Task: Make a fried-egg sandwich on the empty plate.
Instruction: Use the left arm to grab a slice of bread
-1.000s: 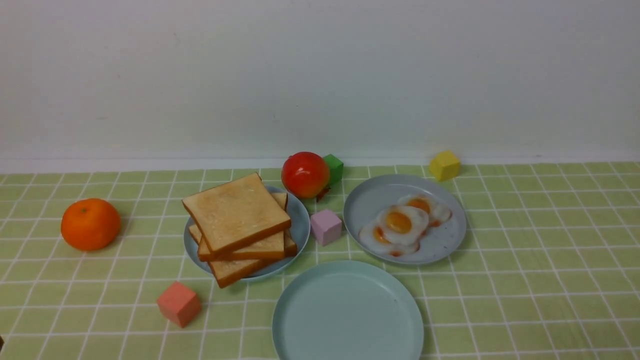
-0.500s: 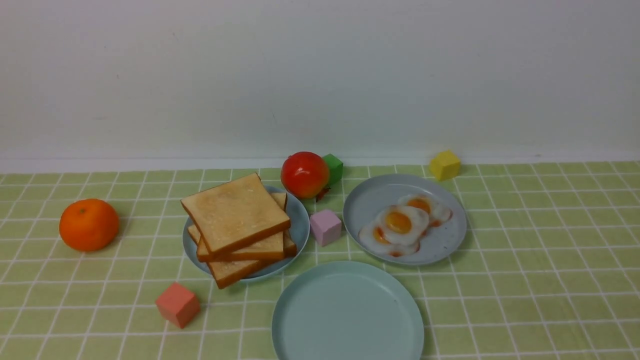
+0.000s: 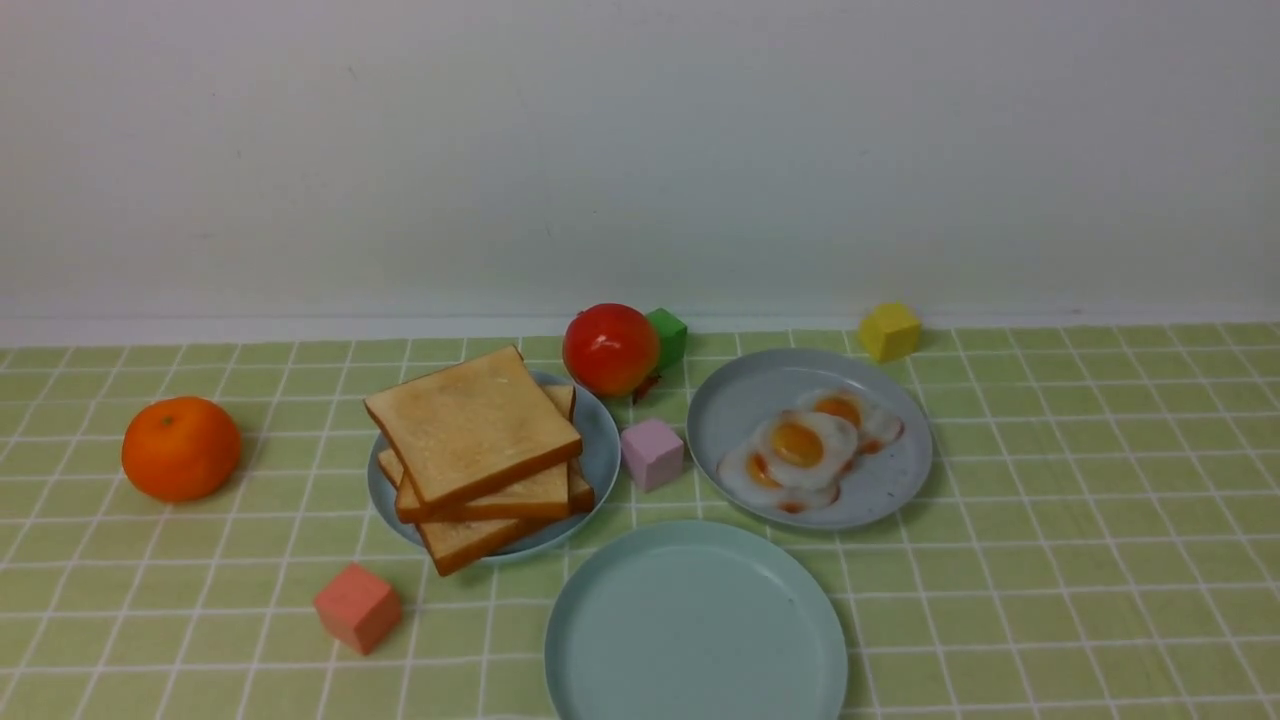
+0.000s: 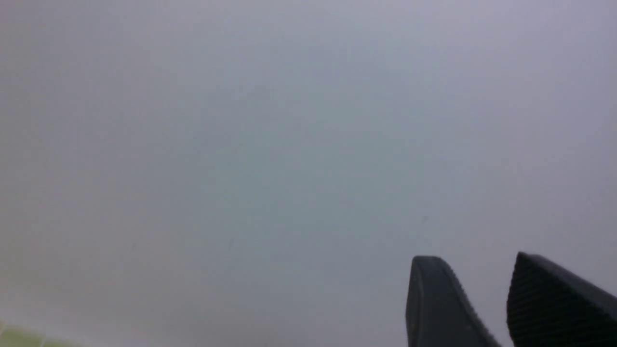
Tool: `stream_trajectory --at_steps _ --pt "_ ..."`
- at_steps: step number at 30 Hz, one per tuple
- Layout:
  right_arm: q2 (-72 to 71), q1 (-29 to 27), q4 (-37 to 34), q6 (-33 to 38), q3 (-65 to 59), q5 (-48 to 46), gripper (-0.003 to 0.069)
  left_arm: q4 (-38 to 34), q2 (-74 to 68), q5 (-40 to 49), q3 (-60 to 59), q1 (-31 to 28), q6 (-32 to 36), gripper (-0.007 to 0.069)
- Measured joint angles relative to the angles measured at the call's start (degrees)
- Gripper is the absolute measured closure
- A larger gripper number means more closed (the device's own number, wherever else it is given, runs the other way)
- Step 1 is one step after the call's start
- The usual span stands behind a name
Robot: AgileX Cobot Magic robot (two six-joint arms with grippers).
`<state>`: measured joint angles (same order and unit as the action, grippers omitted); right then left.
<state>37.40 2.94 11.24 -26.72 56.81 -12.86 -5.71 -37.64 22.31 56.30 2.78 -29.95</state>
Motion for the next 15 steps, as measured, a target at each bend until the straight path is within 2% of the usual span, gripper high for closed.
stream_trajectory --at_steps 3,6,11,15 --pt "4.84 0.0 3.25 0.0 0.28 -4.8 0.0418 -0.77 -8.91 4.94 0.83 0.0 -0.03 0.0386" --pt "8.3 0.0 2.99 0.0 -1.34 -7.45 0.0418 -2.93 -15.04 9.48 0.83 0.0 -0.07 0.0386" --pt "13.61 0.09 -5.02 0.06 -4.74 -17.24 0.0418 -5.65 -28.24 18.95 0.83 0.0 -0.09 0.0386" --pt "16.34 2.13 -11.24 3.71 -5.2 -22.95 0.0418 -7.92 -35.79 21.81 0.83 0.0 -0.14 0.0386"
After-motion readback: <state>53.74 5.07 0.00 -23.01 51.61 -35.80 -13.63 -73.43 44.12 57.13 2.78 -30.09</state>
